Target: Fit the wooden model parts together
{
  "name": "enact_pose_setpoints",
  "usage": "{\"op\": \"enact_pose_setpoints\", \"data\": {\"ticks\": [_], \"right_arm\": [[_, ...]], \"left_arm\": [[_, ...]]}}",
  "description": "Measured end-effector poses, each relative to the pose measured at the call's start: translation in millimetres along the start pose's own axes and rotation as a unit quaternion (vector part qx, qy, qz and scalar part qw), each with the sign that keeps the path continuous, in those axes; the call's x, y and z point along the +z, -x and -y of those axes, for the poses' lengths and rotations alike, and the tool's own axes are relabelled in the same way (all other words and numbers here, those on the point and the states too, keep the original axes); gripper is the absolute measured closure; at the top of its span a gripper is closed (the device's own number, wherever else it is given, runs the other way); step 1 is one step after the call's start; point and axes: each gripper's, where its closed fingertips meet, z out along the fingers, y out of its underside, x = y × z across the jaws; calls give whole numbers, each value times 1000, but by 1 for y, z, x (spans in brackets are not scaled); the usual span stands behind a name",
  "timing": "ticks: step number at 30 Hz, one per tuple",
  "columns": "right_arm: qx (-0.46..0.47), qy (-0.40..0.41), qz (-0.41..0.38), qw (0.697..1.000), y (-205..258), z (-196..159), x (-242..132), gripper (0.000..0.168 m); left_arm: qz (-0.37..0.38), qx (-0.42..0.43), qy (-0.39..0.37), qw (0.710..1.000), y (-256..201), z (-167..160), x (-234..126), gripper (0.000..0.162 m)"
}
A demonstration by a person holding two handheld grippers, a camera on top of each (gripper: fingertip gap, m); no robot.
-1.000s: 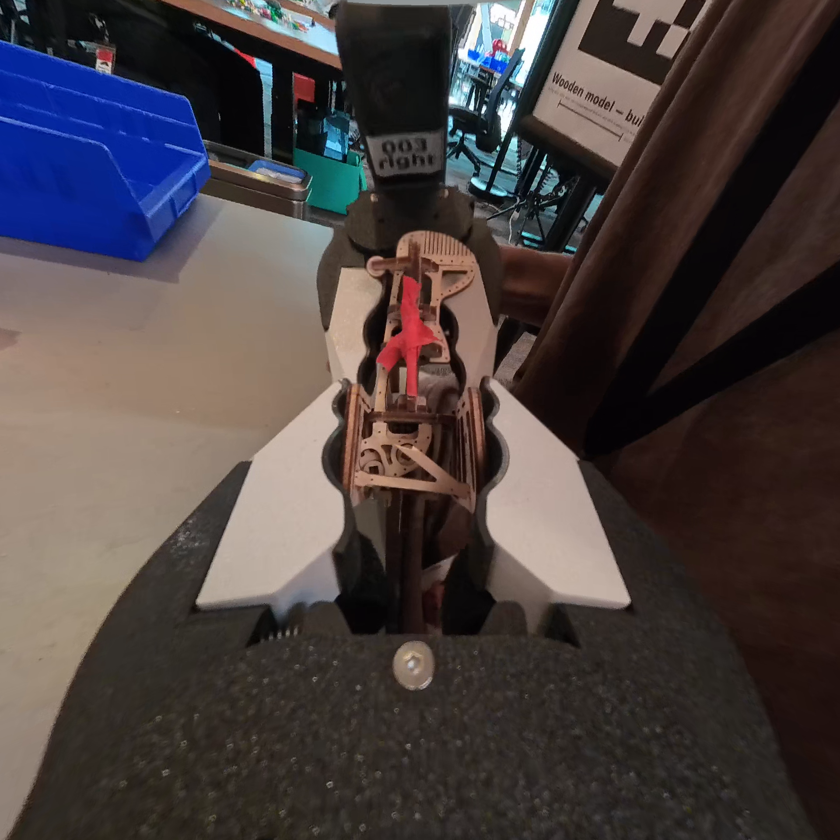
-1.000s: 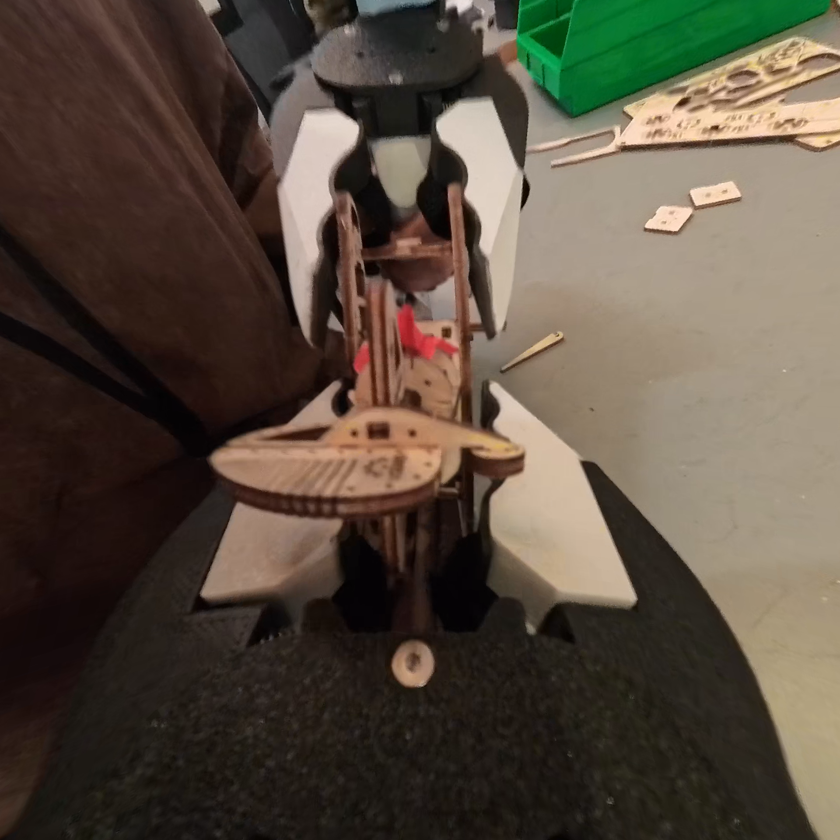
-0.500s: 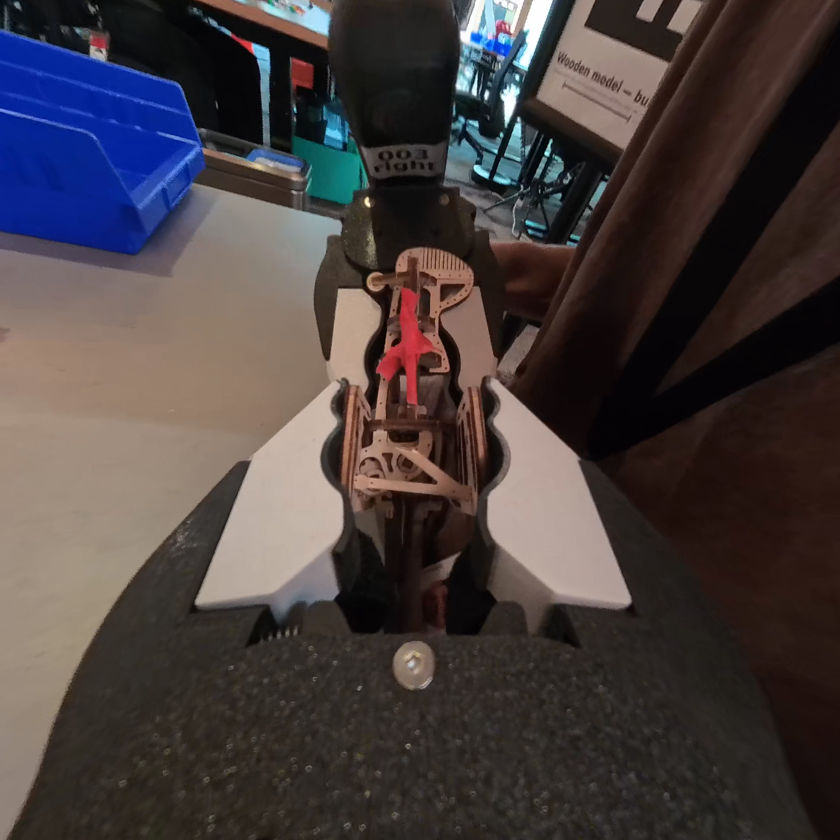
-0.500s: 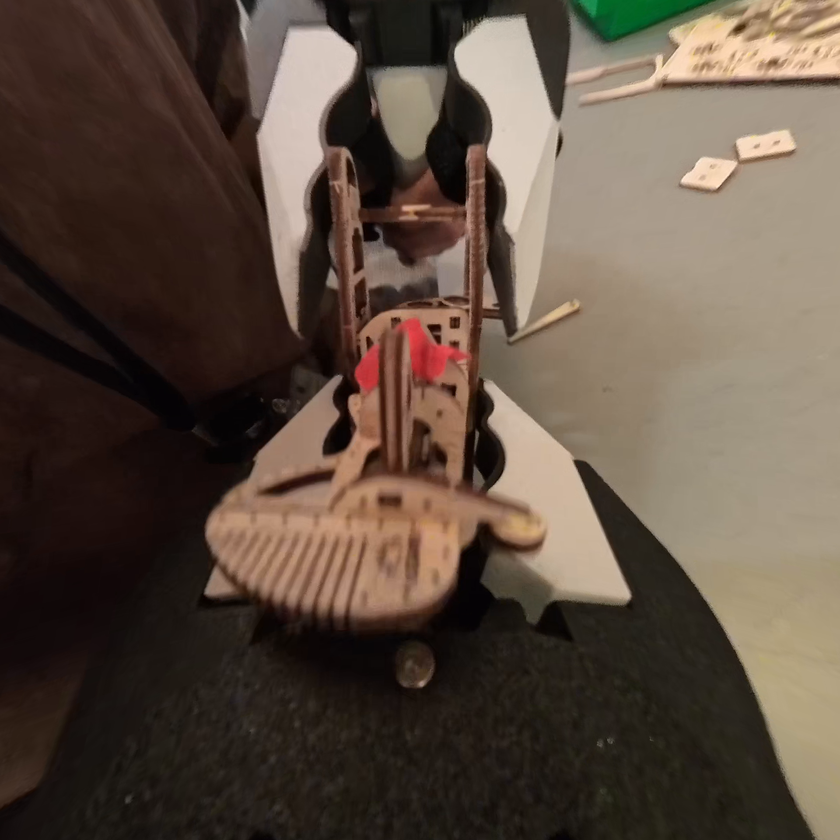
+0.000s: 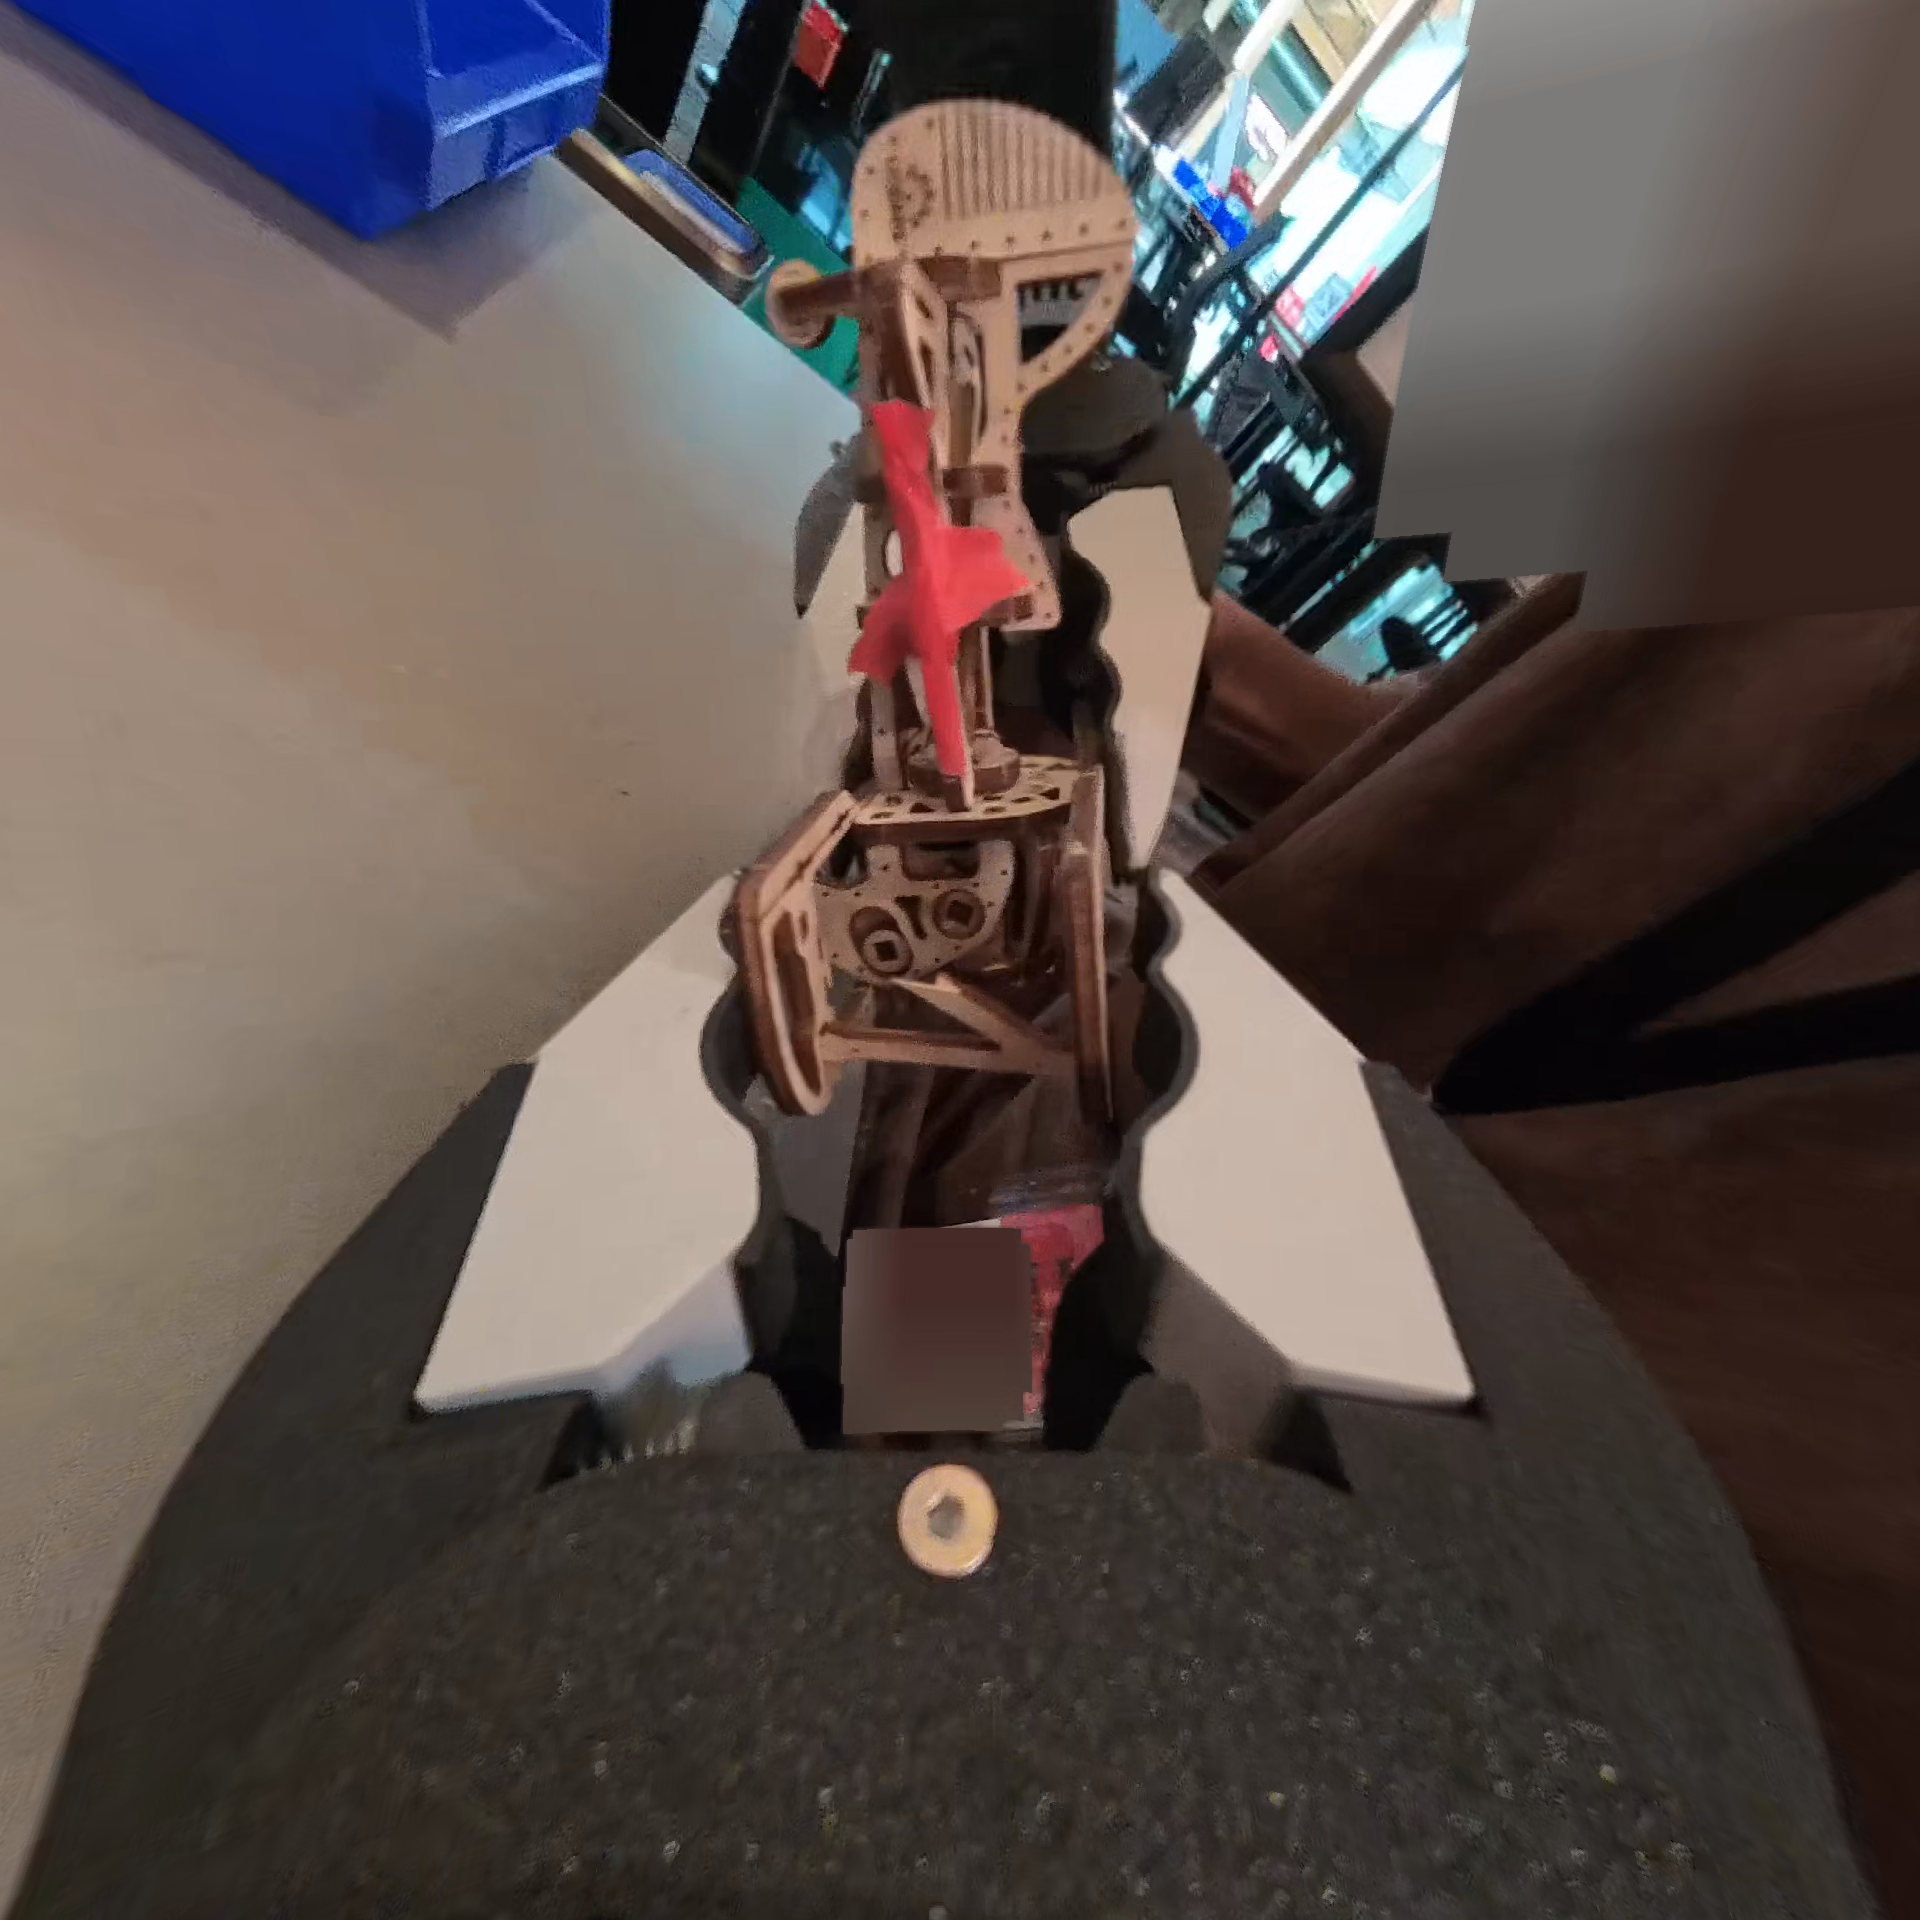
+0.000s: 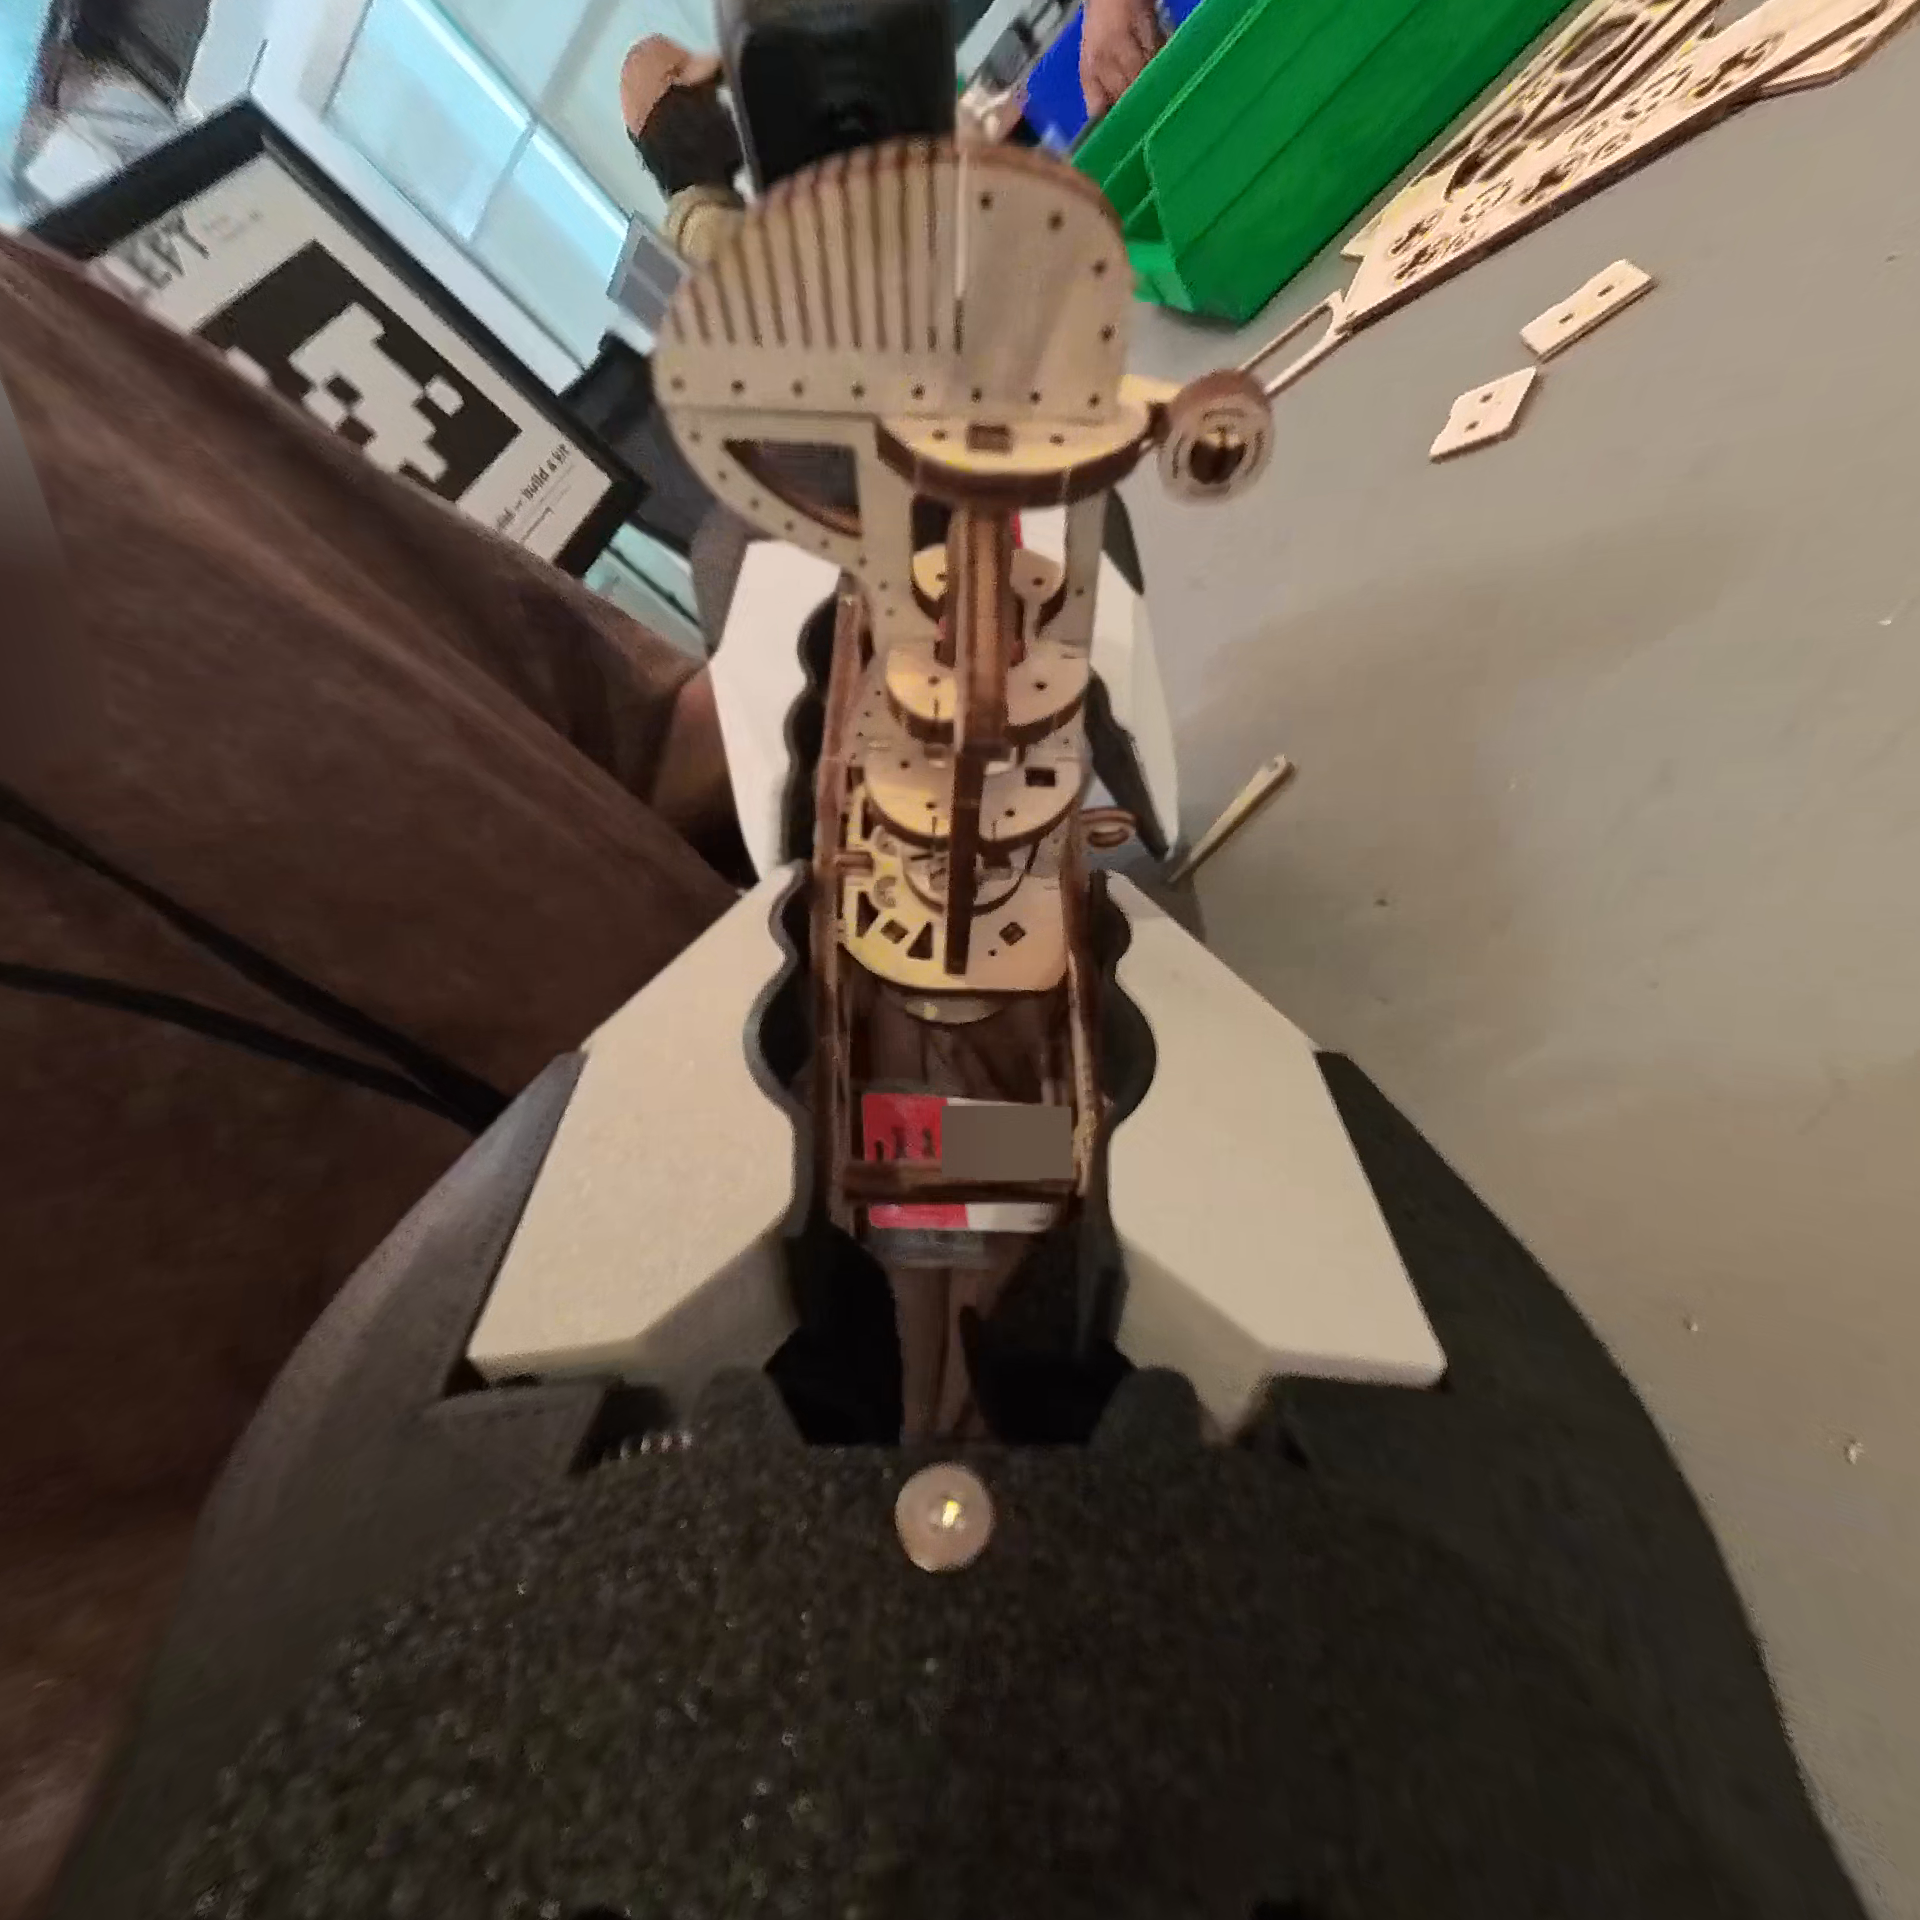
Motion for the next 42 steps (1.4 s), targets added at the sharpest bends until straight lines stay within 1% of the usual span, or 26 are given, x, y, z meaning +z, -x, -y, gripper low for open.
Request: {"op": "enact_pose_setpoints", "data": {"ticks": [2, 4, 6, 7, 8, 10, 12, 14, 16, 20, 21, 22, 24, 27, 30, 37, 38, 39, 42], "right_arm": [[26, -19, -2, 999, -3, 6, -1, 119], [53, -46, -1, 998, -7, 13, -4, 115], [78, -108, 9, 991, -9, 32, -18, 99], [83, -140, 0, 987, -14, 41, -29, 94], [83, -164, -17, 983, -20, 48, -40, 92], [75, -189, -68, 977, -33, 51, -59, 87], [79, -181, -82, 977, -34, 48, -59, 85], [92, -154, -78, 981, -31, 39, -41, 81], [103, -143, -63, 982, -26, 34, -22, 82], [106, -163, -45, 980, -17, 39, -3, 93], [103, -166, -42, 980, -15, 40, -2, 104], [100, -177, -42, 978, -14, 43, -3, 109], [95, -188, -40, 977, -10, 47, -5, 109], [81, -160, -45, 983, -9, 41, -3, 110], [66, -150, -50, 985, -7, 42, -2, 110], [89, -170, -35, 981, -8, 45, -4, 111], [88, -175, -26, 980, -6, 45, -7, 108], [86, -177, -23, 980, -6, 45, -11, 101], [67, -151, -38, 985, -12, 40, -27, 94]], "left_arm": [[-17, -42, -13, 999, 2, 3, -2, 95], [-32, -101, -29, 994, 7, 5, -3, 98], [-40, -155, -46, 986, 14, 5, -5, 101], [-51, -175, -67, 981, 14, 10, -8, 102], [-61, -191, -87, 976, 15, 15, -11, 102], [-39, -204, -116, 971, 25, 21, -15, 102], [-23, -200, -140, 969, 29, 29, -19, 102], [-11, -186, -156, 970, 29, 35, -23, 102], [-11, -175, -158, 972, 25, 37, -22, 102], [-5, -158, -168, 973, 19, 39, -23, 102], [1, -154, -171, 973, 19, 40, -24, 102], [8, -149, -171, 974, 20, 41, -25, 101], [4, -138, -165, 976, 16, 40, -23, 101], [7, -130, -152, 980, 14, 35, -21, 101], [3, -128, -153, 980, 13, 35, -22, 101], [-1, -148, -156, 976, 15, 36, -22, 101], [-5, -154, -158, 975, 14, 37, -22, 101], [-12, -164, -170, 972, 15, 39, -24, 101], [-27, -200, -196, 960, 20, 42, -33, 101]]}}
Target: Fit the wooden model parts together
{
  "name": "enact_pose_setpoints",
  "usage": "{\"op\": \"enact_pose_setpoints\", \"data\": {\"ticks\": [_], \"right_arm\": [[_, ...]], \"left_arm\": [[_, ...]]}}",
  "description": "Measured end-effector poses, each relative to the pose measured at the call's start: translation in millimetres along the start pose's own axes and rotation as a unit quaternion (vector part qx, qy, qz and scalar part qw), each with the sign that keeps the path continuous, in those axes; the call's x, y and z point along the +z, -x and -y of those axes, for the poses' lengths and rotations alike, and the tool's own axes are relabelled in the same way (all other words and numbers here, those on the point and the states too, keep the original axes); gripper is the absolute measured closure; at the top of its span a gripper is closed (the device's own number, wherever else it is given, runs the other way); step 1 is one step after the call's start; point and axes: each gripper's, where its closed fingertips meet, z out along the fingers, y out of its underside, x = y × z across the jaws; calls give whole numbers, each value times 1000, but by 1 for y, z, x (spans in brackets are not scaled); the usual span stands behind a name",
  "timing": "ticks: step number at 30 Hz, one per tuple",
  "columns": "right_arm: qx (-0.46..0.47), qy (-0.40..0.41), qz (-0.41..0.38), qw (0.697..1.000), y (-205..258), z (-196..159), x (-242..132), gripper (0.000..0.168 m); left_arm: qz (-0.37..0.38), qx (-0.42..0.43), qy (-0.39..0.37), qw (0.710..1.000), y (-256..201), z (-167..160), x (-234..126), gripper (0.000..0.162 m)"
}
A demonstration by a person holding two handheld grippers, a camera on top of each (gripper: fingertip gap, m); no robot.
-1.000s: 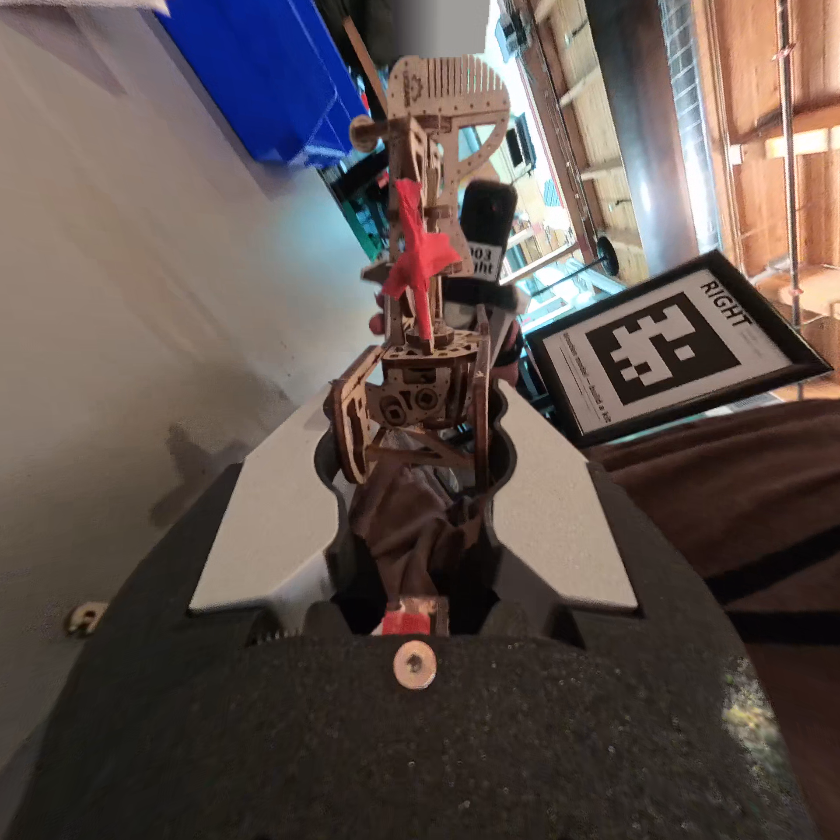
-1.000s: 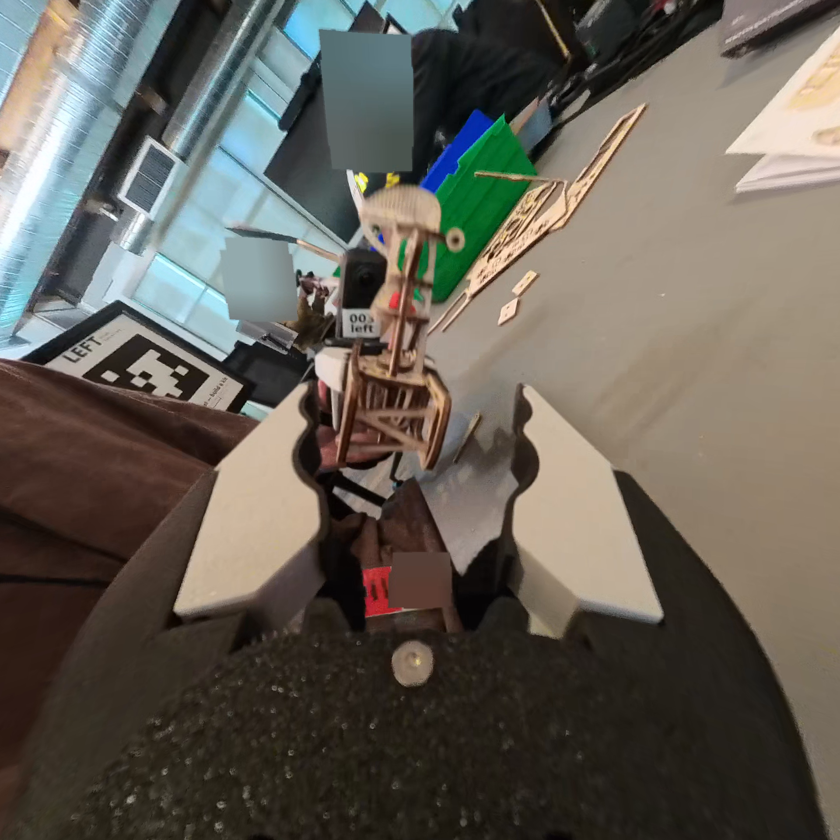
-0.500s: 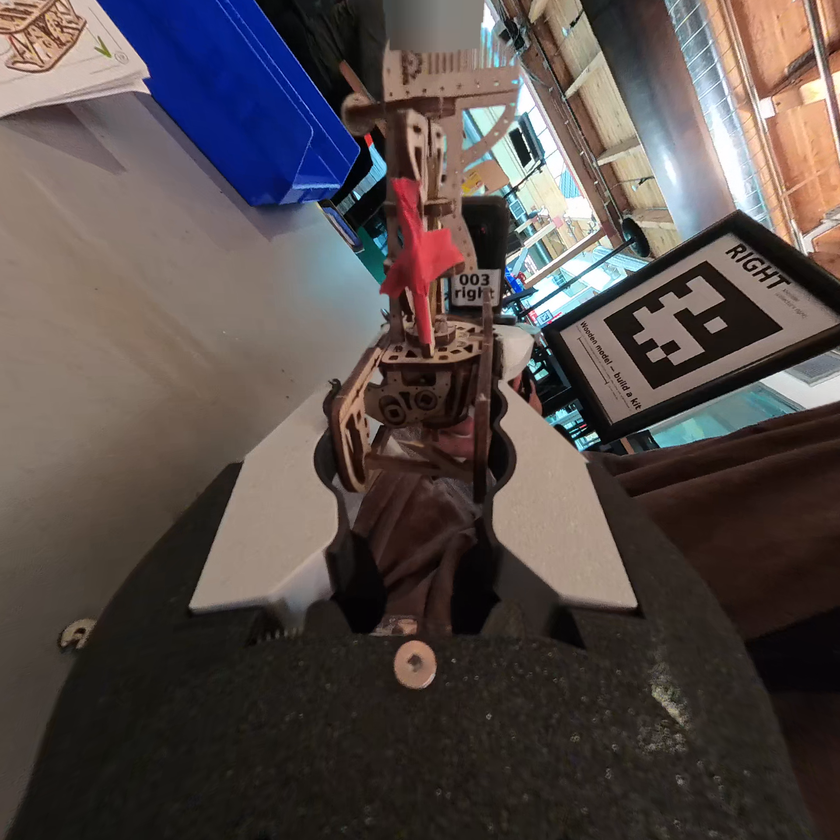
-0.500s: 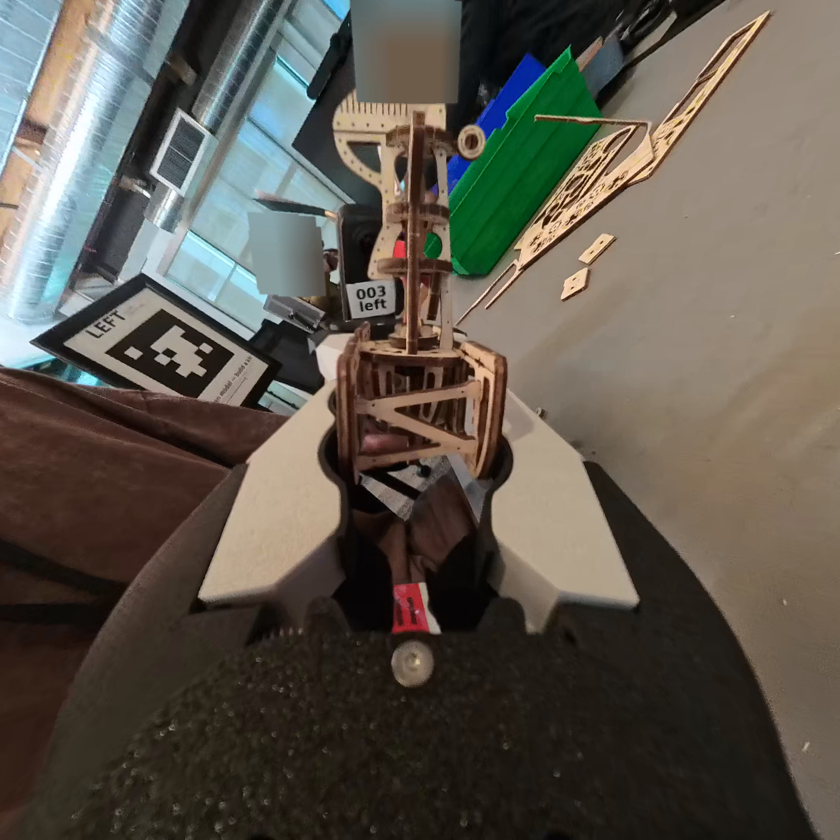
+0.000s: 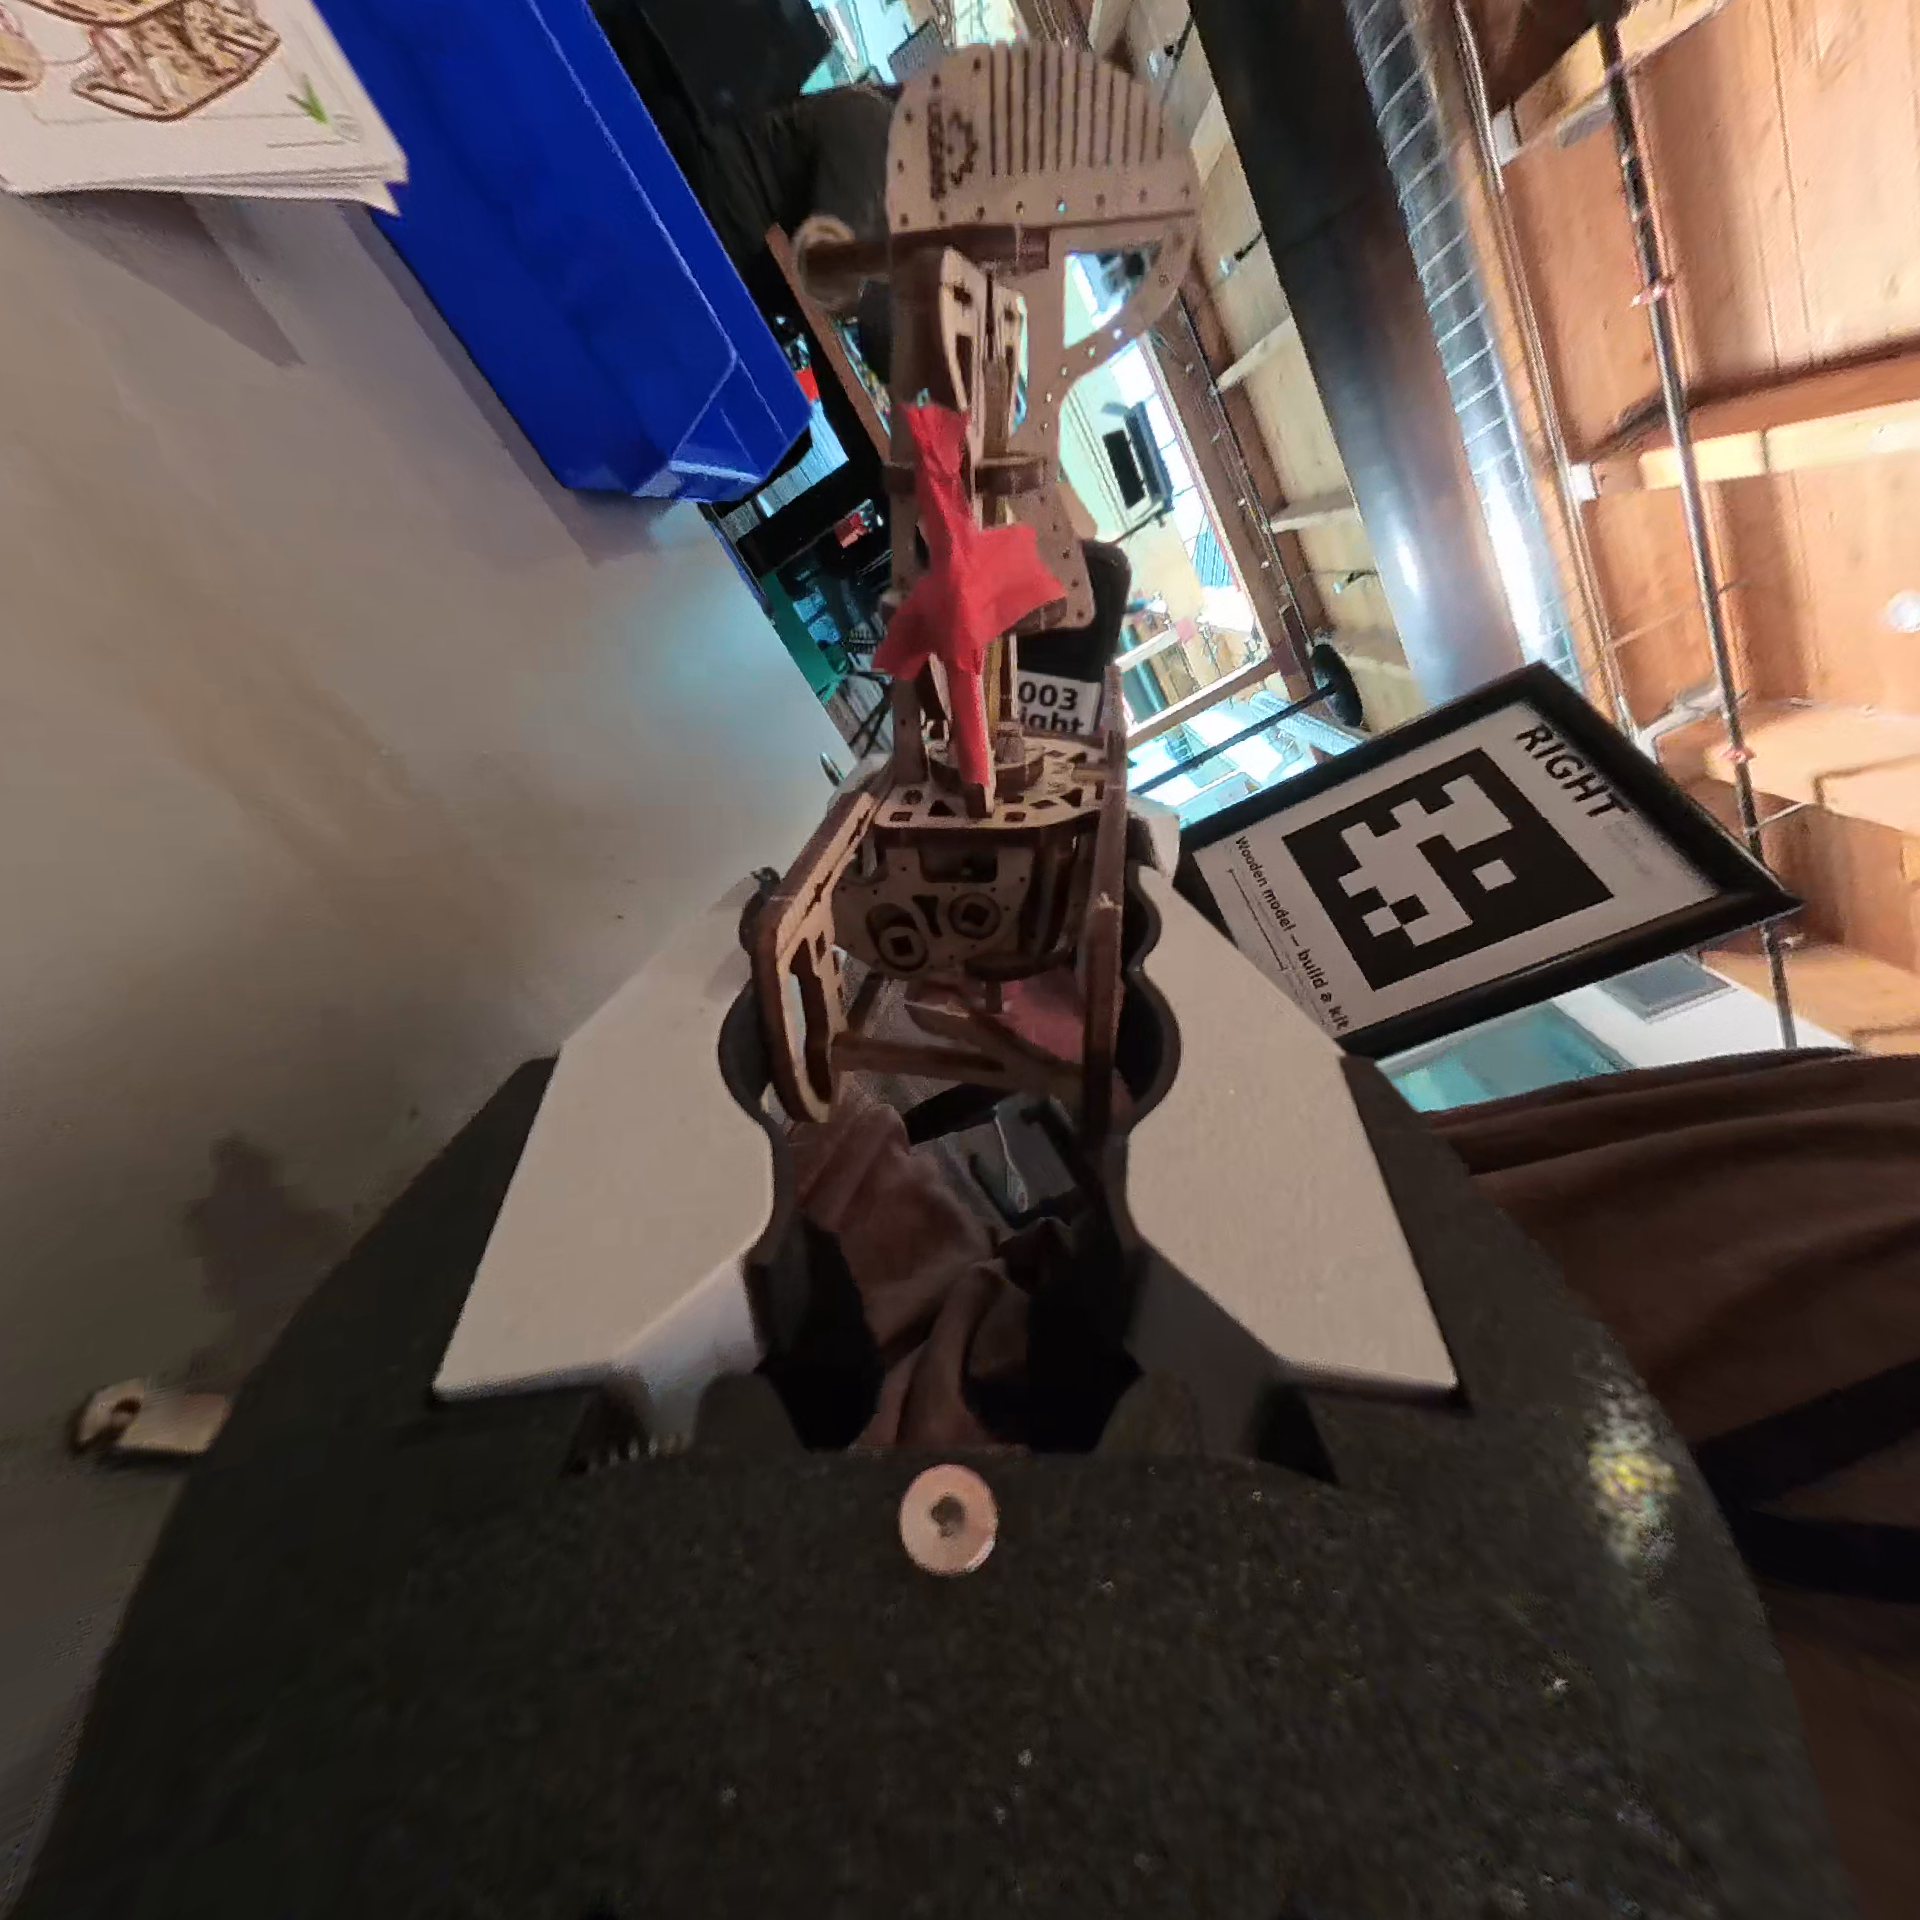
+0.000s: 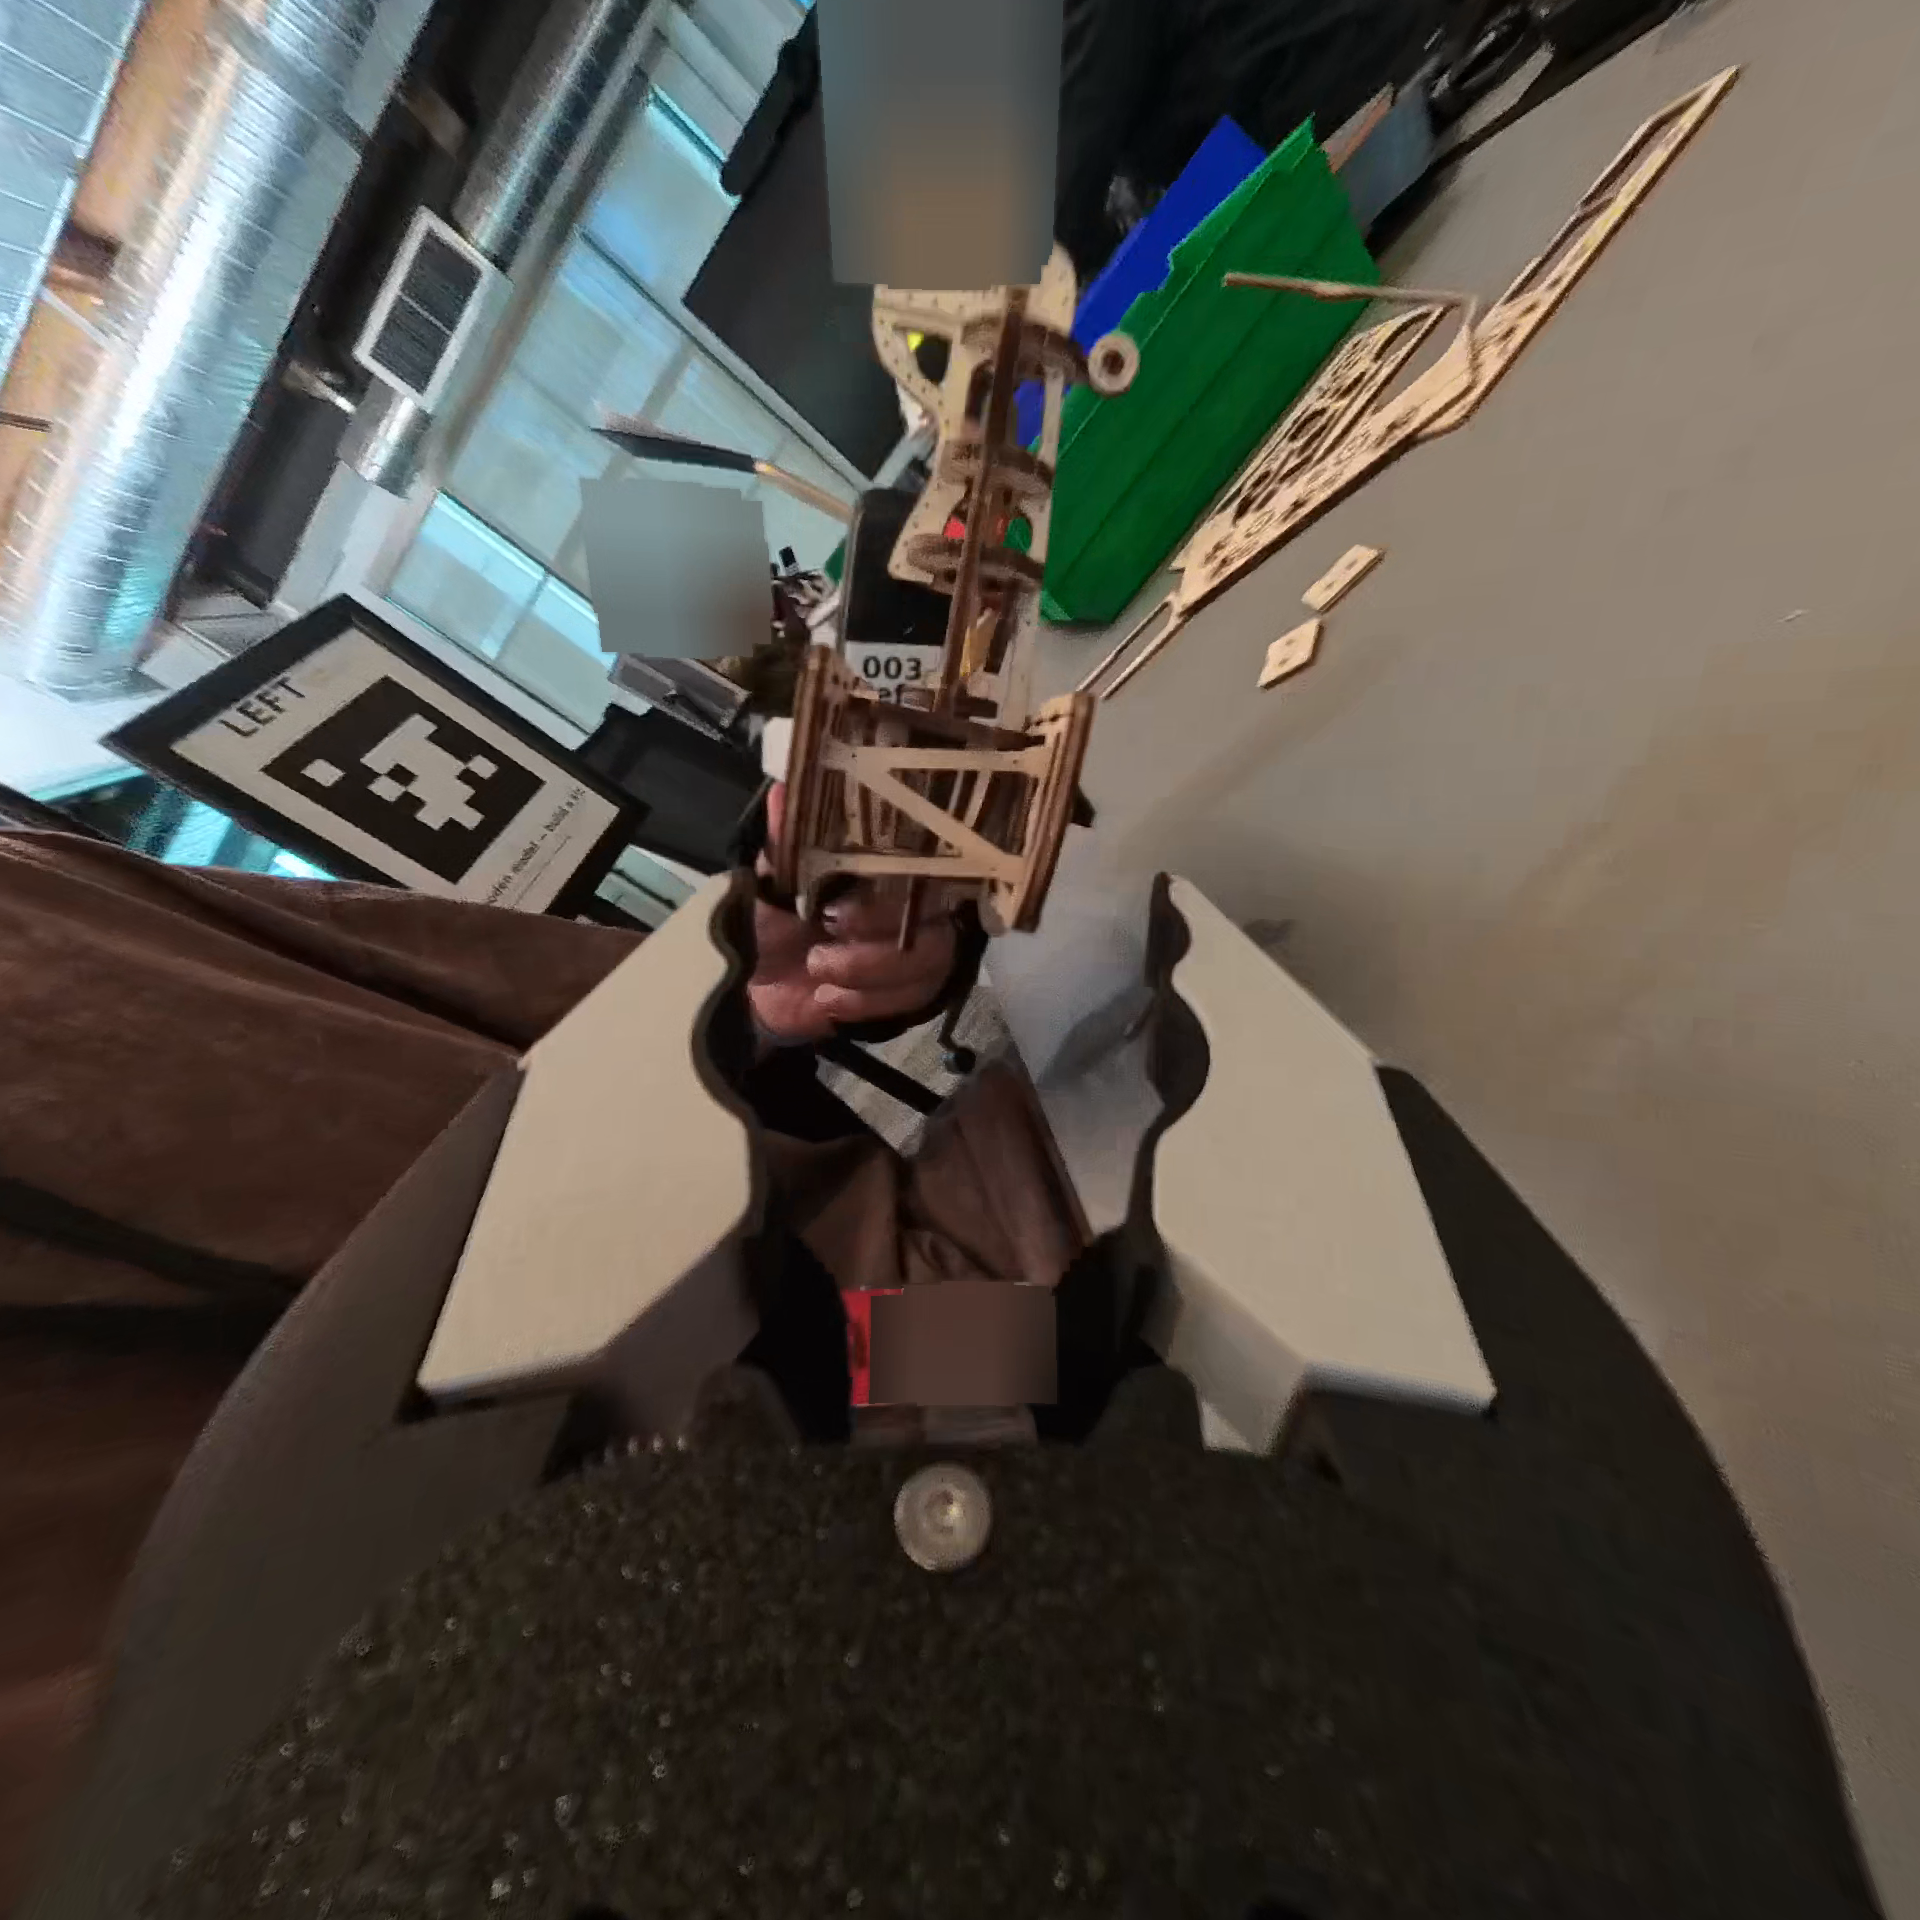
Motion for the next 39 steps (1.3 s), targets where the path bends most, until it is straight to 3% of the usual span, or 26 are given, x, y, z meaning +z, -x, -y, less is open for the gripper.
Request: {"op": "enact_pose_setpoints", "data": {"ticks": [5, 9, 15, 17, 29, 32, 39], "right_arm": [[21, -48, 6, 999, -5, 21, -22, 92], [46, -30, 26, 998, -1, 9, -6, 91], [61, -47, 49, 996, 5, 11, 3, 107], [41, -46, 60, 996, 12, 12, 1, 120], [-36, -46, 72, 996, 31, 16, -5, 120], [-95, -32, 63, 993, 40, 17, -6, 120], [-226, -52, 88, 969, 68, 21, -7, 122]], "left_arm": [[6, 5, -15, 1000, 1, 7, -9, 101], [14, 14, -11, 1000, 1, 5, -9, 101], [21, 56, 2, 998, -4, 3, -5, 101], [22, 69, 11, 997, -6, 1, -5, 101], [8, 135, 44, 990, -22, -10, 5, 101], [-3, 153, 38, 988, -29, -8, 5, 101], [-15, 286, 38, 957, -54, -7, 3, 101]]}}
